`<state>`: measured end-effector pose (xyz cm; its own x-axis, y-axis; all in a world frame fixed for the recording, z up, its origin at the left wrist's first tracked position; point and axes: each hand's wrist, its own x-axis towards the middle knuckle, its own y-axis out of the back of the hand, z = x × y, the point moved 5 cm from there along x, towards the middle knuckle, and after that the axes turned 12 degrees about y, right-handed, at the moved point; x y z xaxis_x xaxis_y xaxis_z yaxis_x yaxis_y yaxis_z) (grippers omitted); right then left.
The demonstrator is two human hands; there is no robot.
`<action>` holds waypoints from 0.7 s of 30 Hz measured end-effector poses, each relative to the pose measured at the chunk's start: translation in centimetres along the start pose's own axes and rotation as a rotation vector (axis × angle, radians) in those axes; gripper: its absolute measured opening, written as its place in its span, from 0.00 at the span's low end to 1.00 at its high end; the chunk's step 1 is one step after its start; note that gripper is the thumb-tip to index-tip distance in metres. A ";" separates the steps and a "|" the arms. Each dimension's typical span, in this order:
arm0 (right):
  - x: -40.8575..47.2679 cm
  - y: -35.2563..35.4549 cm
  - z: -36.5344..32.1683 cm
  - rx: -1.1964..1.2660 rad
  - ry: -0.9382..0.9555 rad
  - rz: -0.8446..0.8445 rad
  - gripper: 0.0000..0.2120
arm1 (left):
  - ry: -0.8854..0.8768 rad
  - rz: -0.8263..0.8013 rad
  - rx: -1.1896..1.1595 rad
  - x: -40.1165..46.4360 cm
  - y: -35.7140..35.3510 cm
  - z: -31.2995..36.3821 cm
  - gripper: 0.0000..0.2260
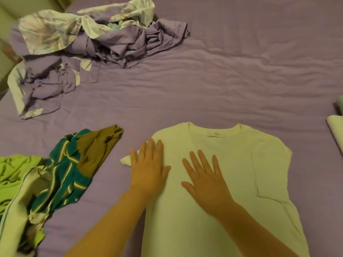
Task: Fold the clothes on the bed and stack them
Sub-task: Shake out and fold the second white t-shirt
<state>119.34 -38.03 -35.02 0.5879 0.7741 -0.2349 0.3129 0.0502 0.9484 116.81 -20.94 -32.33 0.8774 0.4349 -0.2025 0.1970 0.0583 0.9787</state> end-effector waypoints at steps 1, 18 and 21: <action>0.6 -0.4 -0.6 -0.004 0.033 -0.014 0.31 | 0.050 -0.029 -0.003 0.5 0.3 -1.2 0.34; 5.5 0.2 -6.0 0.050 -0.079 0.025 0.37 | 0.276 -0.259 -0.904 1.2 3.4 -7.9 0.06; 3.8 1.2 -4.6 0.092 -0.100 0.044 0.43 | 0.350 -0.332 -1.128 0.8 4.4 -6.0 0.06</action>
<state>118.49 -32.15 -33.77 0.6727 0.7070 -0.2183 0.3495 -0.0437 0.9359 115.71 -14.95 -28.01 0.6576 0.4584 -0.5979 -0.2528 0.8818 0.3981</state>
